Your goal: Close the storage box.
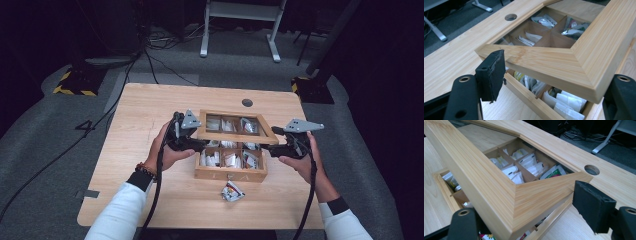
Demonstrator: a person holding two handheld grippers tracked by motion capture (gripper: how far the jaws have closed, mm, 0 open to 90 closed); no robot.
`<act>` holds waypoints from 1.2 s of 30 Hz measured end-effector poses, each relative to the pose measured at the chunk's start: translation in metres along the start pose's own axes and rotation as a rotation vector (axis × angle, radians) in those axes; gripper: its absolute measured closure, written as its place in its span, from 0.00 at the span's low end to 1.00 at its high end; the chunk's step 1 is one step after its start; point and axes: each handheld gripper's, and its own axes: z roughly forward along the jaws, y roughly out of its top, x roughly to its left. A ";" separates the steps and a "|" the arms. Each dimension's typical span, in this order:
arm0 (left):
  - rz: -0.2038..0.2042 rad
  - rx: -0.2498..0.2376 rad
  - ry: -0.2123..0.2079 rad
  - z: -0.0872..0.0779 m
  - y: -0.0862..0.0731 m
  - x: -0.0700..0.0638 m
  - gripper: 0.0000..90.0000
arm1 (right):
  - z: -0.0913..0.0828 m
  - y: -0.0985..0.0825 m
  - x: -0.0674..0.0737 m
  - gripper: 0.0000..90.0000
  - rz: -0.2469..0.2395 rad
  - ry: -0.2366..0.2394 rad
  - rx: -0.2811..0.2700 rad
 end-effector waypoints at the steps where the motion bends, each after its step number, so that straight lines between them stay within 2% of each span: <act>1: -0.001 0.002 -0.004 0.000 -0.001 0.000 0.34 | 0.000 -0.001 0.001 0.29 -0.003 0.000 0.002; 9: -0.008 0.013 -0.007 0.005 -0.012 -0.004 0.31 | 0.000 -0.011 0.005 0.25 0.003 0.018 0.023; 17: -0.009 0.030 -0.006 0.010 -0.025 -0.009 0.28 | -0.002 -0.019 0.014 0.20 -0.021 0.035 0.044; 20: -0.012 0.039 -0.017 0.012 -0.030 -0.011 0.28 | -0.003 -0.022 0.018 0.19 -0.024 0.042 0.043; 24: -0.041 0.049 -0.069 0.015 -0.039 -0.007 0.27 | -0.001 -0.029 0.020 0.18 -0.025 0.041 0.060; 26: -0.037 0.054 -0.067 0.017 -0.042 -0.009 0.27 | 0.000 -0.032 0.021 0.18 -0.026 0.042 0.077; 31: -0.015 0.072 -0.065 0.017 -0.046 -0.013 0.28 | -0.001 -0.038 0.023 0.18 -0.012 0.055 0.072; 36: -0.021 0.078 -0.073 0.018 -0.051 -0.016 0.28 | -0.001 -0.044 0.023 0.19 0.007 0.073 0.073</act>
